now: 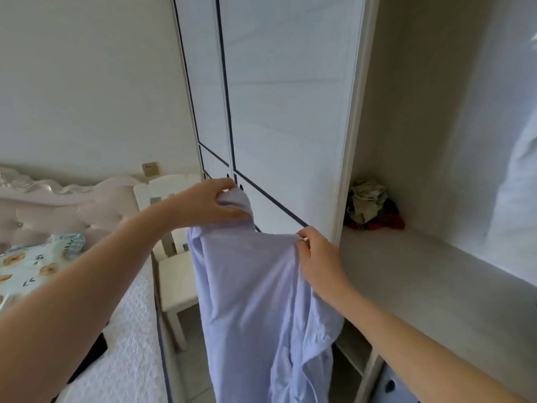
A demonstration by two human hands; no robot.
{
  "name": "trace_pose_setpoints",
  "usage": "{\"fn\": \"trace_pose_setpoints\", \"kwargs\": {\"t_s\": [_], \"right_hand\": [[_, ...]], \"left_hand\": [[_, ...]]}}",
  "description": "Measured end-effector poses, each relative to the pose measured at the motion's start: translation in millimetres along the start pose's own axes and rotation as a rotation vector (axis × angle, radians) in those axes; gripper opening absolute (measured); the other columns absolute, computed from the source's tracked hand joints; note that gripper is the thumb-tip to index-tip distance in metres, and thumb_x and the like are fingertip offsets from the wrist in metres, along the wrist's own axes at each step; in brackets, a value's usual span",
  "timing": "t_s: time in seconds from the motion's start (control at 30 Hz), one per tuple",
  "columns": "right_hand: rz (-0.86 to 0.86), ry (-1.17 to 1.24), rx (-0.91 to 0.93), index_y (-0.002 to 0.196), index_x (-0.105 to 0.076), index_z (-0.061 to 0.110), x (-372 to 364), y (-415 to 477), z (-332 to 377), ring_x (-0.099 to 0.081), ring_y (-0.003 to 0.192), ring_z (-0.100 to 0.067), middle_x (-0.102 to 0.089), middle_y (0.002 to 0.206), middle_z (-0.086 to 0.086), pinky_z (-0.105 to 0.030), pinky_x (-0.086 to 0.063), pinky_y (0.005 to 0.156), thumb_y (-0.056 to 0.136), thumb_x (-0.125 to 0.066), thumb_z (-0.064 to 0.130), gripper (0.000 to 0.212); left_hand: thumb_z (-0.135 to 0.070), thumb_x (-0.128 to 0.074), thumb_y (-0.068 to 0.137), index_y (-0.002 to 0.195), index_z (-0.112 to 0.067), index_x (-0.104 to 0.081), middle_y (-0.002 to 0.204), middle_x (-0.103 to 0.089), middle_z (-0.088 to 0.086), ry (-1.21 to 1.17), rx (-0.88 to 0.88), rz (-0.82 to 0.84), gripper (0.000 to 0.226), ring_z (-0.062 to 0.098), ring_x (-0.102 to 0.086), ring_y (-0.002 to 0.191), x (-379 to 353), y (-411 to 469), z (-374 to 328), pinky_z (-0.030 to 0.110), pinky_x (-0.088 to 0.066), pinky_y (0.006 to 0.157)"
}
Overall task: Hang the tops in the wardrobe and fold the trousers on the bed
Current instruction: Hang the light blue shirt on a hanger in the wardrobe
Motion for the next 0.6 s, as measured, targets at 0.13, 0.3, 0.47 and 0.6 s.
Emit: {"fn": "trace_pose_setpoints", "kwargs": {"t_s": [0.13,0.3,0.47,0.6], "right_hand": [[-0.163,0.044,0.003,0.092,-0.06,0.013,54.5,1.4,5.9,-0.054,0.07,-0.01,-0.059,0.075,0.005,-0.014,-0.039,0.058,0.1,-0.047,0.02,0.018],[-0.322,-0.091,0.0,0.087,-0.061,0.014,116.7,-12.0,2.2,-0.054,0.066,-0.009,-0.061,0.073,0.004,-0.019,-0.04,0.056,0.099,-0.049,0.018,0.018],[-0.405,-0.229,-0.012,0.077,-0.055,0.019,160.6,-29.8,5.3,-0.048,0.061,-0.006,-0.052,0.063,0.011,-0.022,-0.035,0.053,0.097,-0.053,0.021,0.021],[-0.428,-0.38,-0.053,0.075,-0.056,0.017,187.5,-39.3,5.6,-0.052,0.063,-0.013,-0.054,0.063,0.007,-0.035,-0.044,0.059,0.096,-0.054,0.023,0.023]], "left_hand": [[-0.049,-0.088,0.062,0.125,-0.048,-0.047,0.114,-0.055,-0.03,0.11,-0.14,0.276,0.076,-0.002,-0.054,0.105,-32.5,-6.6,-27.9,0.022,-0.041,0.094],[-0.016,-0.069,0.083,0.108,-0.022,-0.061,0.095,-0.063,-0.005,0.321,-0.287,0.057,0.028,0.022,-0.06,0.102,-34.6,10.9,-46.2,0.025,-0.037,0.077],[-0.012,-0.058,0.09,0.092,-0.015,-0.066,0.083,-0.065,0.004,-0.054,-0.25,-0.217,0.008,0.026,-0.057,0.082,-22.0,24.6,-70.9,0.029,-0.04,0.061],[-0.012,-0.057,0.09,0.091,-0.021,-0.069,0.091,-0.07,0.005,-0.531,-0.206,-0.088,0.016,0.019,-0.061,0.084,-30.9,30.3,-94.4,0.028,-0.045,0.069]]}}
Point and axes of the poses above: each hand's wrist, its own y-axis towards the middle knuckle, its own x-axis out of the back of the hand, z = x × y, the point moved 6 cm from there along y, towards the middle knuckle
